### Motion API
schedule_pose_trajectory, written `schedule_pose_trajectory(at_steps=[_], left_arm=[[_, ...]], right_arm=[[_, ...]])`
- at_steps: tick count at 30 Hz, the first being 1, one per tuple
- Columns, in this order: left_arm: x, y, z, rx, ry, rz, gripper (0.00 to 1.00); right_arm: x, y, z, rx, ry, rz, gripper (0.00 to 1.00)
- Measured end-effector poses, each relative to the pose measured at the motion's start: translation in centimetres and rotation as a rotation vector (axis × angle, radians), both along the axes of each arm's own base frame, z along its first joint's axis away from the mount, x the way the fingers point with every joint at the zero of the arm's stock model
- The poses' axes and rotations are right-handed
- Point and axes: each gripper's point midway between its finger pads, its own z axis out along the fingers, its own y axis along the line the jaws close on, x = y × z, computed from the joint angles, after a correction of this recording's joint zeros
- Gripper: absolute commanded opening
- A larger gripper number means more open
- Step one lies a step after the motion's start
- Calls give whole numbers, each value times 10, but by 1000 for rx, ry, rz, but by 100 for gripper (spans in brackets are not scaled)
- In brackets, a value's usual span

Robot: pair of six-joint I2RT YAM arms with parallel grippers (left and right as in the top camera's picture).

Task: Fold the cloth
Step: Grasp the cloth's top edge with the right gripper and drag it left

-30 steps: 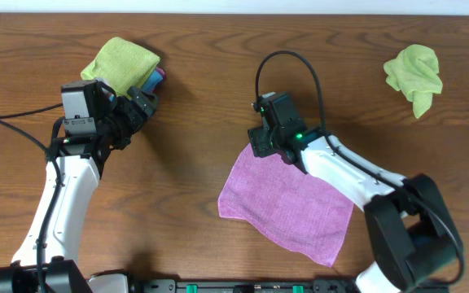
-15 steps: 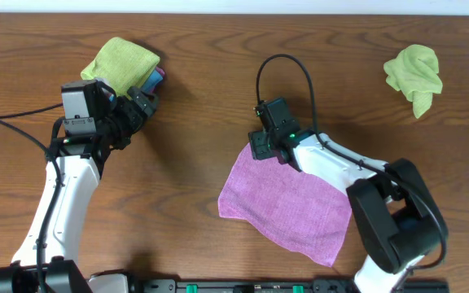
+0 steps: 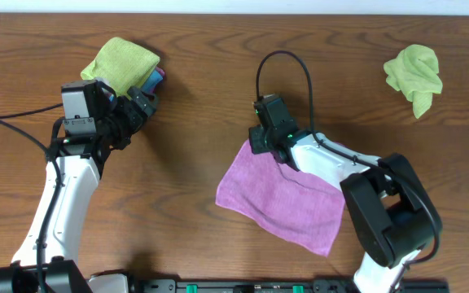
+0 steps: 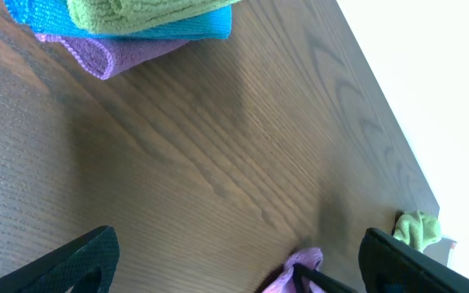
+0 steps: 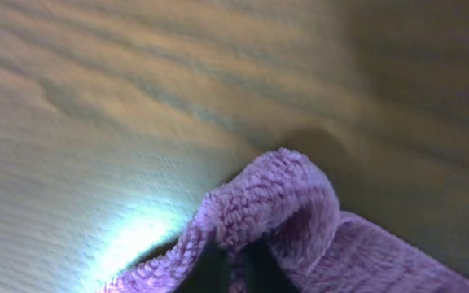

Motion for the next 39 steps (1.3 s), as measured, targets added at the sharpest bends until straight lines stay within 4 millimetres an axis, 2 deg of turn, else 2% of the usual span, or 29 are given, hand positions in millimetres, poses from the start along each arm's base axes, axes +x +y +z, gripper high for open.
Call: schedule_pose_trajectory(at_steps=[8,12,16,19,22,23,24,28,34,36,39], left_arm=[[0,0,0,0,0,0,95],[0,0,0,0,0,0,95],[0,0,0,0,0,0,95],[0,0,0,0,0,0,95],[0,0,0,0,0,0,95],[0,0,0,0,0,0,95],[0,0,0,0,0,0,95],[0,0,0,0,0,0,95],[0,0,0,0,0,0,95],[0,0,0,0,0,0,95],[0,0,0,0,0,0,95]], right_arm=[[33,36,33,174,-174,54,1],[37,49,16,205,-137,90,2],[48,72,-3,224,-105,129,5],[54,91,2,240,-110,159,6],[56,110,16,261,-132,196,8],[57,115,21,269,-139,206,13],[56,118,23,270,-136,213,29],[50,119,20,247,-93,230,56],[40,112,10,213,-32,227,72],[38,111,13,213,-24,228,80],[34,110,29,219,-27,230,91]])
